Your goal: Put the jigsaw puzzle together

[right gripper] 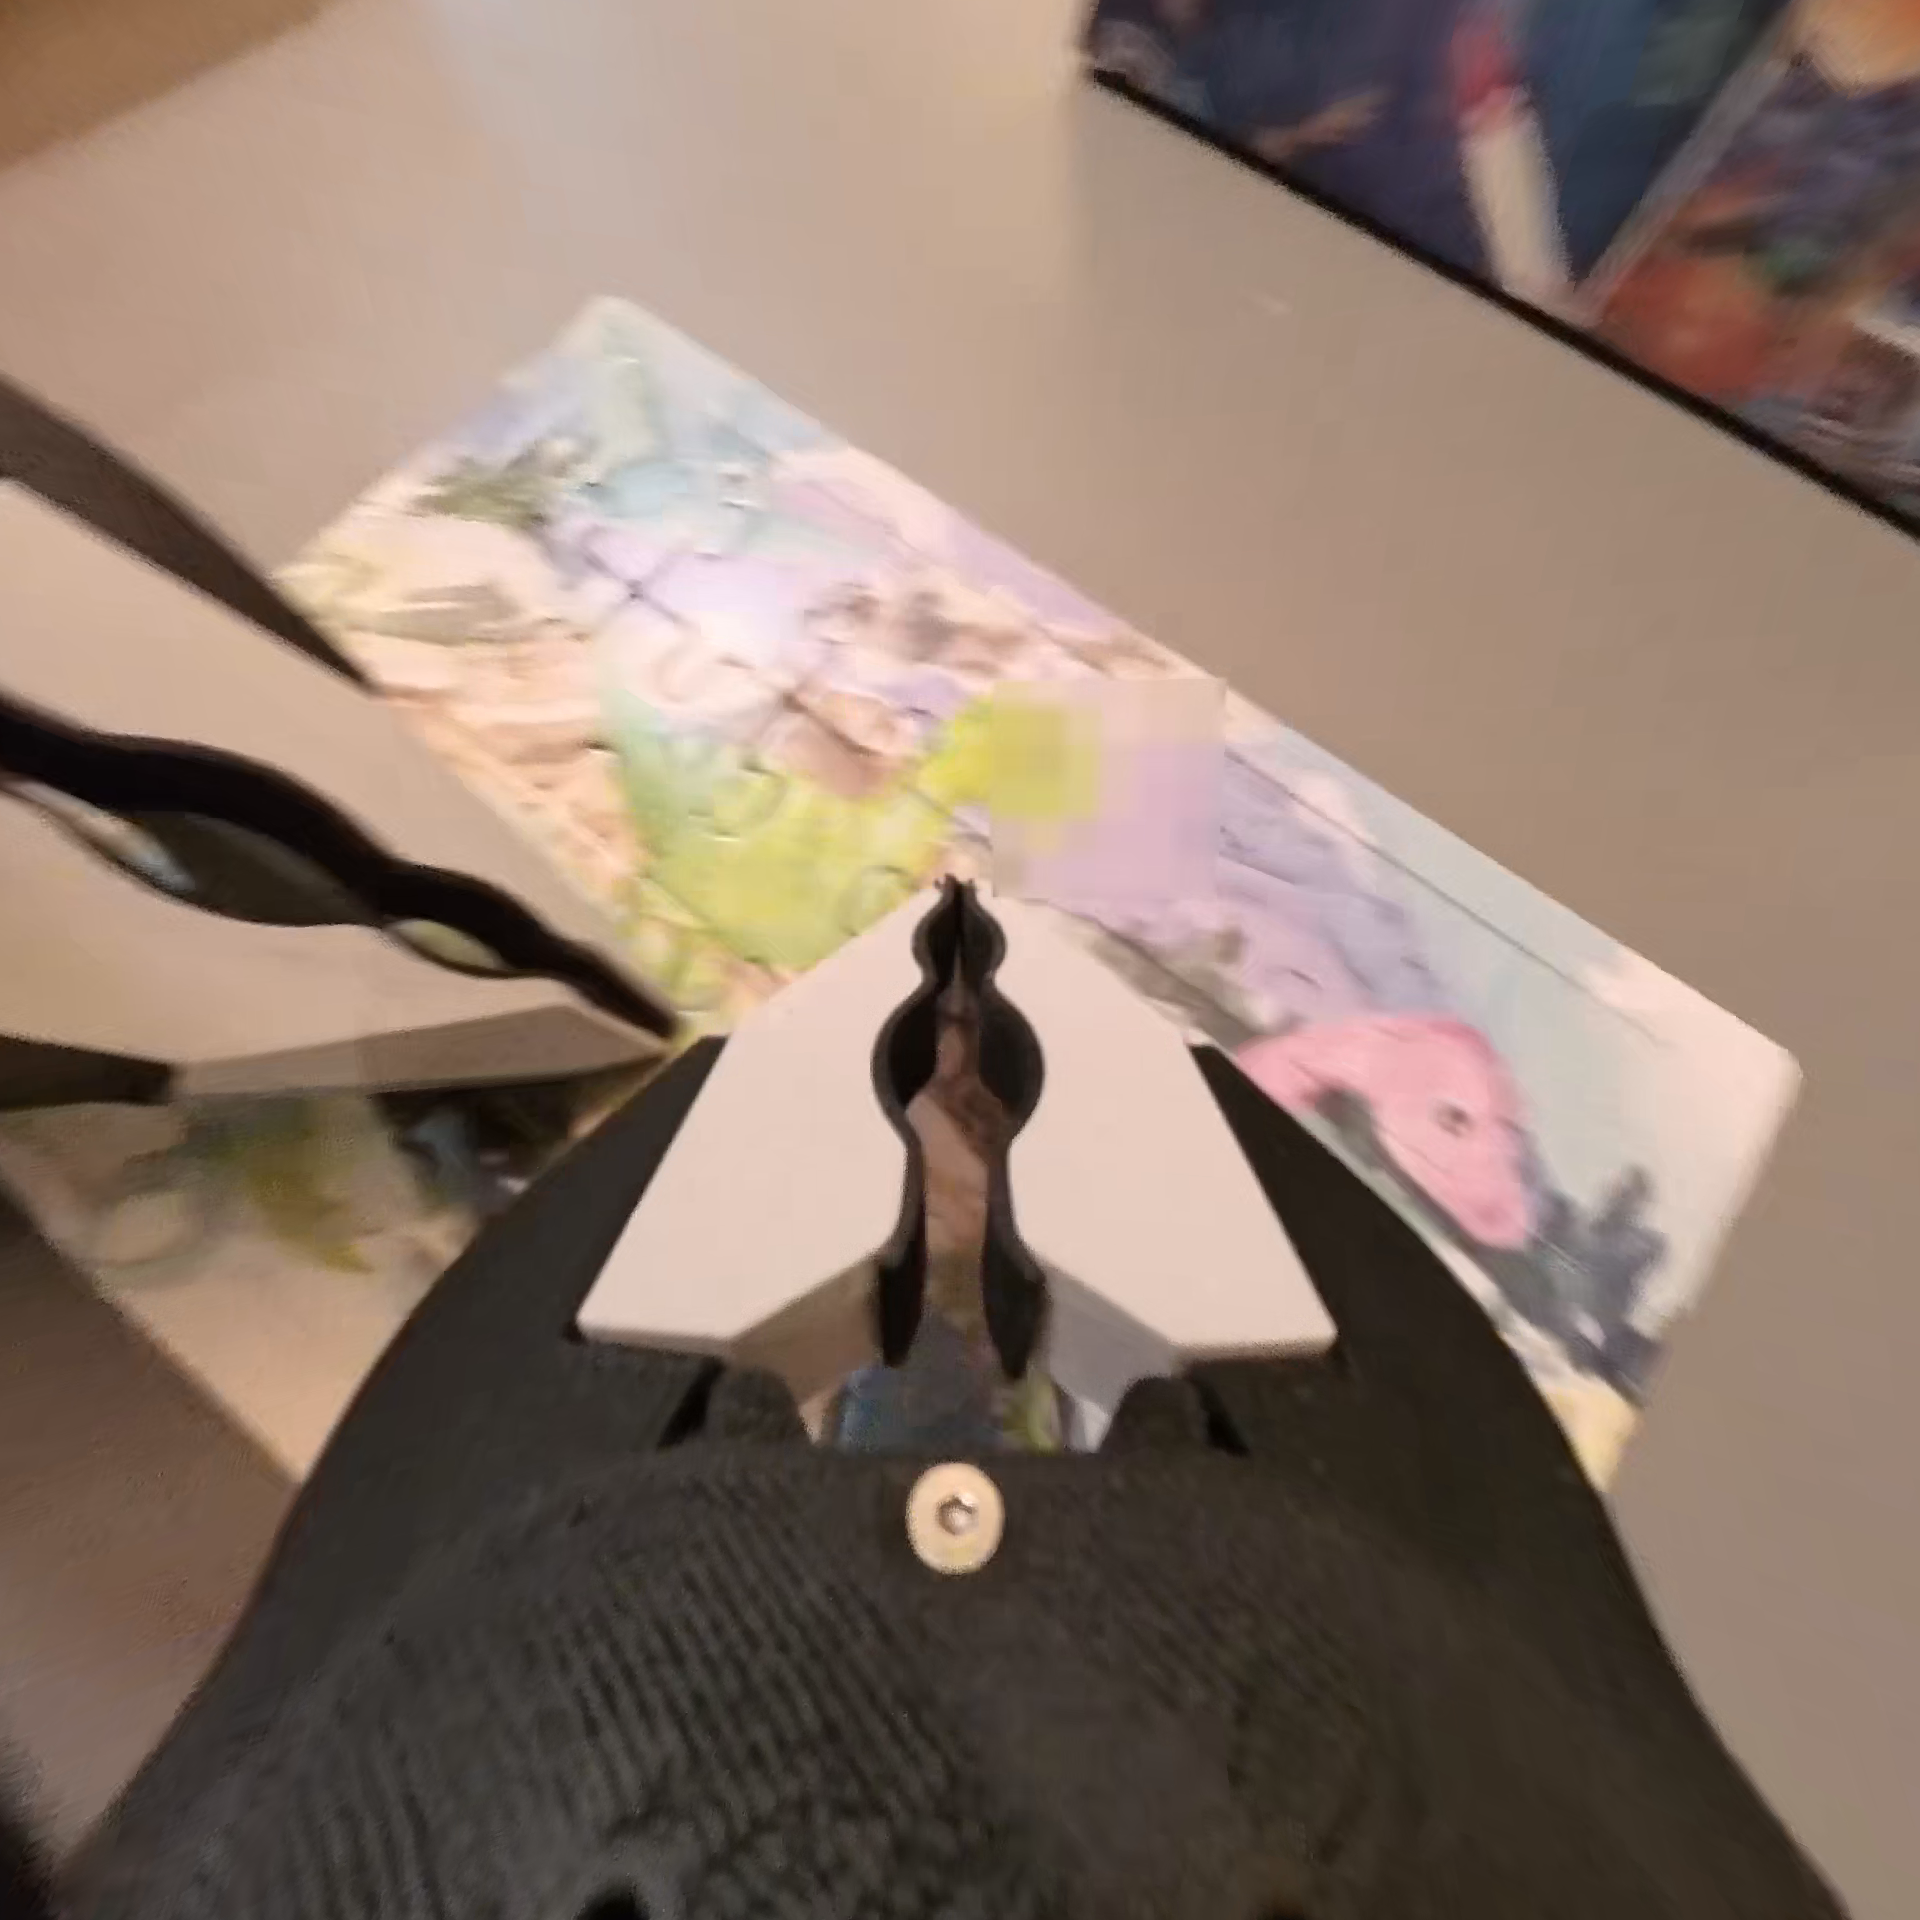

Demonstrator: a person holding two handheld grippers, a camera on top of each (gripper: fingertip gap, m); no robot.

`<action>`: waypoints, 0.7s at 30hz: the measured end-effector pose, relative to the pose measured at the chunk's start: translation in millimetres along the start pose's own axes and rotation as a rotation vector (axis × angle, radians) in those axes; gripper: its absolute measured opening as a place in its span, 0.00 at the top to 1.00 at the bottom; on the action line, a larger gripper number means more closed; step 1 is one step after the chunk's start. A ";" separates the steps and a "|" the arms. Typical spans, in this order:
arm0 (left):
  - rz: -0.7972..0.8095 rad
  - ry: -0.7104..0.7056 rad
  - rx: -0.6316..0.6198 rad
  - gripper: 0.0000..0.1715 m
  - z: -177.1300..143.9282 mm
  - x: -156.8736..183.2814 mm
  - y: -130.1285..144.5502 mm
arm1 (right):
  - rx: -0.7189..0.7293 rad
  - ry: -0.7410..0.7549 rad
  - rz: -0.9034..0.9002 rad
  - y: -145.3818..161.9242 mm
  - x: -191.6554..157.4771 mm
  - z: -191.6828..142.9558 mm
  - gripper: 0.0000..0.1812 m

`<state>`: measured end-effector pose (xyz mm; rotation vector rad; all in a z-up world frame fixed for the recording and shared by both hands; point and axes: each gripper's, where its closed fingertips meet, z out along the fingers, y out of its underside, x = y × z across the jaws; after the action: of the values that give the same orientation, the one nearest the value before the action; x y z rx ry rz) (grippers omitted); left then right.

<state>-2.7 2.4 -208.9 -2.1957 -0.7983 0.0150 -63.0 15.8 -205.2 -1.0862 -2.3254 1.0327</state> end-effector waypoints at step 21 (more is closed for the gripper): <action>-0.019 -0.290 -0.030 1.00 -37.7 -88.6 9.1 | -0.055 -0.418 -0.050 5.9 -100.0 -9.8 1.00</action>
<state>-59.3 -76.2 -209.9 -2.2434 -0.9831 0.3199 9.0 -54.4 -205.6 -0.8923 -2.7022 1.2846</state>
